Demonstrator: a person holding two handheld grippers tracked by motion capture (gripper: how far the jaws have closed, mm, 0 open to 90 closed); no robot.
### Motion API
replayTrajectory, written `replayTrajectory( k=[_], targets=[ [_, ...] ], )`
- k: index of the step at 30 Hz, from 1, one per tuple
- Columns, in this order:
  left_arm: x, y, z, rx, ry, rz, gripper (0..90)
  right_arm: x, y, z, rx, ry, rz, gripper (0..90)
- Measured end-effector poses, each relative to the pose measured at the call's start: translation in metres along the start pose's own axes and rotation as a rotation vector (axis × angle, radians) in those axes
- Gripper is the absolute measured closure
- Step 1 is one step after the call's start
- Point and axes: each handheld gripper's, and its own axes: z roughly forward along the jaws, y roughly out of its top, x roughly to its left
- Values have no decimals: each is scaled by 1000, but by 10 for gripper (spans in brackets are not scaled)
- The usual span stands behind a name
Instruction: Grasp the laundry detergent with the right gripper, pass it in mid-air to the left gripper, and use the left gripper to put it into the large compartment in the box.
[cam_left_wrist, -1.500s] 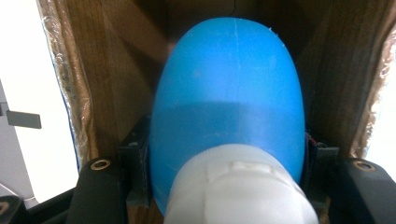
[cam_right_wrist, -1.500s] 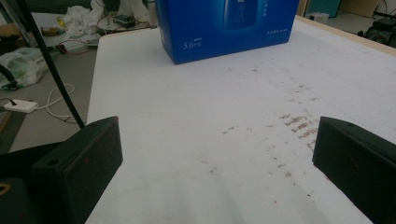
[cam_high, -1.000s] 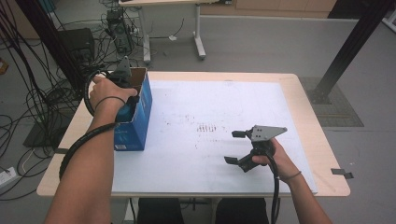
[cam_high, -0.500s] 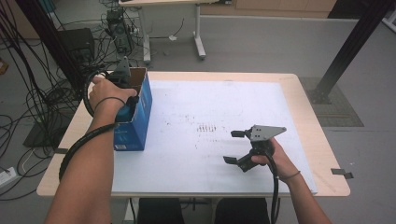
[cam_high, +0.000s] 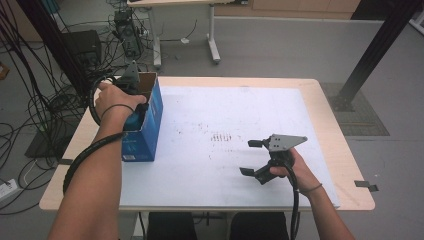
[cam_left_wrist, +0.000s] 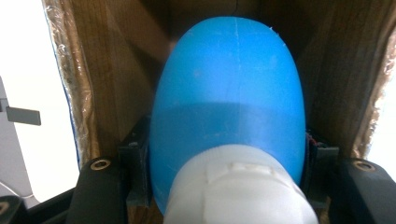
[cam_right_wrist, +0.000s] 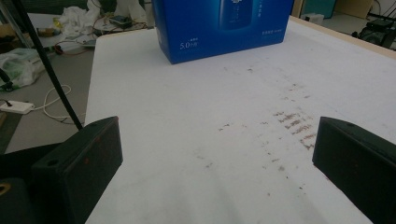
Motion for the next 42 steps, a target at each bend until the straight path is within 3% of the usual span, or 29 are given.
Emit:
replayTrajectory(
  k=[42],
  targets=[
    [2, -2, 0, -3, -4, -6, 374, 0, -3, -1, -6, -1, 6, 15]
  ],
)
